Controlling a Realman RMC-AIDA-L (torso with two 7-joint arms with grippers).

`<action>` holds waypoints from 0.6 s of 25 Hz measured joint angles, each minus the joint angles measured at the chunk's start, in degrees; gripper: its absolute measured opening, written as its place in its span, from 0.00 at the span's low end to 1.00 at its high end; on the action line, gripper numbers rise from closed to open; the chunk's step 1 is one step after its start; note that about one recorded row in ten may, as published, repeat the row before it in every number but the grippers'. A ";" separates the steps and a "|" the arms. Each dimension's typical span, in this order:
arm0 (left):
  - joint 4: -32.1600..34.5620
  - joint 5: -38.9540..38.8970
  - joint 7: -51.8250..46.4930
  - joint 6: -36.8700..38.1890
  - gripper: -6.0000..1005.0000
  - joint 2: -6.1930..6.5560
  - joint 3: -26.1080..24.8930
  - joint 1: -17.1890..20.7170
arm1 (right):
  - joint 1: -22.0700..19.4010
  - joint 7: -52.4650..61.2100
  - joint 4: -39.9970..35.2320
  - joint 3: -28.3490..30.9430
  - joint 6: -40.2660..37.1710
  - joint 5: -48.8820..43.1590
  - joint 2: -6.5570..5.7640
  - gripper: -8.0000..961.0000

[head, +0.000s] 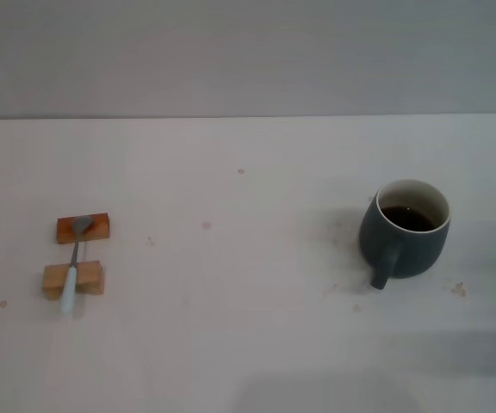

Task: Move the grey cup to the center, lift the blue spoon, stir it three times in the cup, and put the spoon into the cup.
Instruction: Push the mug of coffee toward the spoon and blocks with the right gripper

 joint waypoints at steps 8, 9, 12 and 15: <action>0.00 0.00 -0.30 0.07 0.79 -0.34 0.80 0.01 | 2.25 -0.39 0.03 0.00 -0.01 -6.02 0.01 0.06; -0.01 0.00 -0.35 0.07 0.79 -0.37 1.11 0.01 | 2.36 -0.39 0.41 0.00 -0.27 -7.34 0.09 0.06; -0.22 0.00 -1.02 0.08 0.79 -0.39 1.69 0.03 | 2.25 -0.36 0.87 -0.02 -1.21 -8.67 0.19 0.06; -0.34 0.00 -1.65 0.09 0.79 -0.39 1.82 0.04 | 1.81 -0.03 1.63 -0.08 -2.48 -9.40 0.35 0.06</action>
